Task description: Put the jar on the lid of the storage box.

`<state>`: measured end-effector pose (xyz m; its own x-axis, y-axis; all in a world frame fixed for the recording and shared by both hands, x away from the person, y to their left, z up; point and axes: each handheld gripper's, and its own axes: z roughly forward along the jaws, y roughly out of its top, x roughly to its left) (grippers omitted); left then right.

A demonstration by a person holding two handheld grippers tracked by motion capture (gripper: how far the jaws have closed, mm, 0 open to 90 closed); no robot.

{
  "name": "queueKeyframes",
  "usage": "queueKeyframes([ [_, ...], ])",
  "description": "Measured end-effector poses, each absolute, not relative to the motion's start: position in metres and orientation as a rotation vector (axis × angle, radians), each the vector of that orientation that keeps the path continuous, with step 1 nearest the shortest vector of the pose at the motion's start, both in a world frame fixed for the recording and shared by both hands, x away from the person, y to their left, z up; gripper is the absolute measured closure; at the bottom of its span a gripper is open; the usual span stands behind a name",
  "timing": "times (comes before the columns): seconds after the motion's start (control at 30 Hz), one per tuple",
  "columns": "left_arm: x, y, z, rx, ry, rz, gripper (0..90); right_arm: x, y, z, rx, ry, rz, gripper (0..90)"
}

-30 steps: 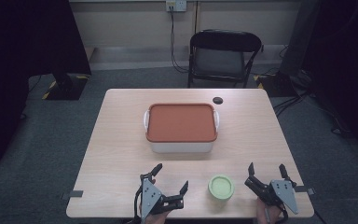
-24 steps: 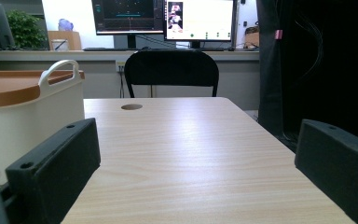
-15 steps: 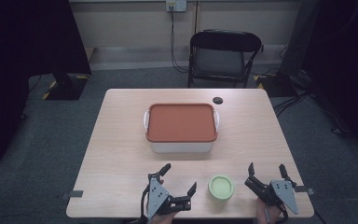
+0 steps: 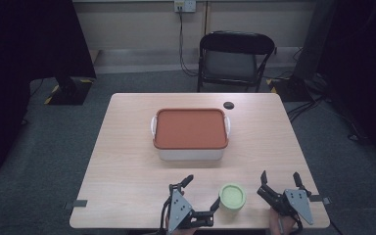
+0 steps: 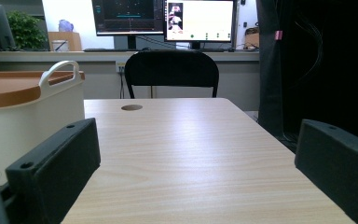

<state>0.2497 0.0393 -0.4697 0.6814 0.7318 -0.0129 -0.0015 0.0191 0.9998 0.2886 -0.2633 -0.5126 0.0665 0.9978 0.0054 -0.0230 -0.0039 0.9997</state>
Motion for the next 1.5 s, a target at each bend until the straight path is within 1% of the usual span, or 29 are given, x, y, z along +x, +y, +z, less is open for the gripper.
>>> queueKeyframes([
  [0.27, 0.250, 0.025, -0.473, 1.456, 0.661, 0.560, 1.2, 0.289, -0.263, -0.513, 1.226, 1.141, 1.174, 0.0],
  [0.43, 0.249, 0.013, -0.477, 1.484, 0.669, 0.570, 1.7, 0.289, -0.263, -0.513, 1.227, 1.141, 1.174, 0.0],
  [0.5, 0.251, 0.007, -0.480, 1.499, 0.677, 0.541, 1.8, 0.289, -0.263, -0.513, 1.226, 1.141, 1.174, 0.0],
  [0.53, 0.252, 0.001, -0.483, 1.521, 0.701, 0.506, 2.1, 0.289, -0.263, -0.513, 1.226, 1.141, 1.174, 0.0],
  [0.63, 0.252, -0.006, -0.486, 1.546, 0.723, 0.518, 2.6, 0.289, -0.263, -0.513, 1.226, 1.141, 1.174, 0.0],
  [0.73, 0.253, -0.012, -0.491, 1.574, 0.737, 0.499, 3.4, 0.289, -0.263, -0.513, 1.226, 1.141, 1.174, 0.0],
  [1.07, 0.257, -0.033, -0.495, 1.652, 0.728, 0.507, 3.8, 0.289, -0.263, -0.513, 1.226, 1.142, 1.175, 0.0],
  [1.23, 0.259, -0.038, -0.501, 1.686, 0.742, 0.535, 3.9, 0.288, -0.264, -0.513, 1.224, 1.145, 1.179, 0.0],
  [1.5, 0.263, -0.040, -0.504, 1.711, 0.772, 0.520, 7.2, 0.288, -0.264, -0.513, 1.223, 1.146, 1.180, 0.0],
])
